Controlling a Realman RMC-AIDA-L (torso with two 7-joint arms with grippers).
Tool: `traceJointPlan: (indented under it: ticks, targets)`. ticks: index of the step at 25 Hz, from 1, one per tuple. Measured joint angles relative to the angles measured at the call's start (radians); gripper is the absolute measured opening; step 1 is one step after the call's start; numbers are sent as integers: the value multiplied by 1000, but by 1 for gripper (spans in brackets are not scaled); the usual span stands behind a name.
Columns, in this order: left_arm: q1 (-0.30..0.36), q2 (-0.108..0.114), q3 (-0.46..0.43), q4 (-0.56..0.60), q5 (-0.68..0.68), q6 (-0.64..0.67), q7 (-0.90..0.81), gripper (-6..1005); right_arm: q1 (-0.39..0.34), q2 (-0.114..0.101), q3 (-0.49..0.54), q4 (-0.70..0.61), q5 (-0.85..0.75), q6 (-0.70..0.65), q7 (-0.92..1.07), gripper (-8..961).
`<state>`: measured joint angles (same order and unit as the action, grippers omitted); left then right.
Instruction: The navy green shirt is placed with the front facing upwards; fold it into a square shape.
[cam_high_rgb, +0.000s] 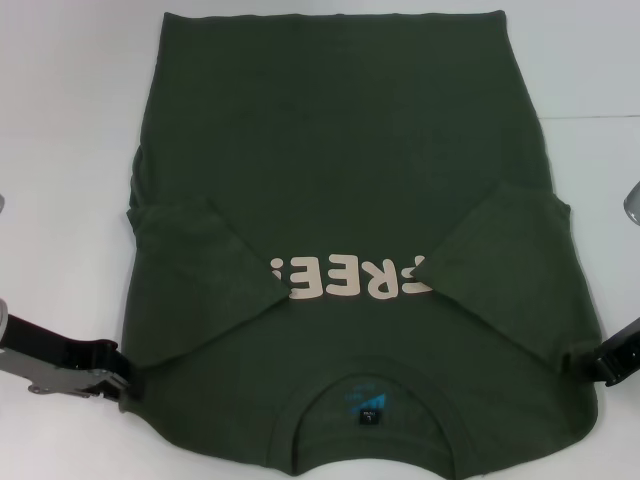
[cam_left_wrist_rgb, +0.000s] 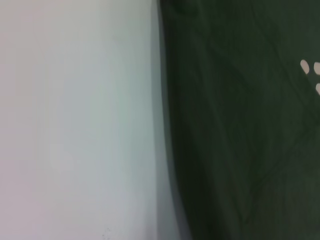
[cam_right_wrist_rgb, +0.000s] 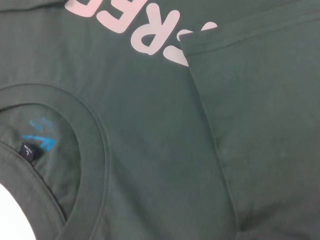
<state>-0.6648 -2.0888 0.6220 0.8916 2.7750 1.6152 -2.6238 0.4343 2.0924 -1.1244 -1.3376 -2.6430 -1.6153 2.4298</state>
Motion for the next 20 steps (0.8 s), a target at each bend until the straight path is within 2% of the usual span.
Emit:
traceJointPlan:
  ticks: [6, 12, 15, 20]
  targets:
    - [-3, 0, 7, 0, 0, 0, 0, 195, 1, 0, 0, 0, 0, 0, 0, 38]
    - [-1, -2, 6, 4, -3, 0, 28, 97, -2, 0, 8, 0, 14, 5, -2, 38]
    - [2, -2, -10, 5, -14, 0, 78, 95, -10, -1, 24, 0, 52, 8, -18, 37]
    - [10, 8, -102, -19, -61, 4, 224, 92, -15, 0, 140, 59, 129, 4, -116, 37]
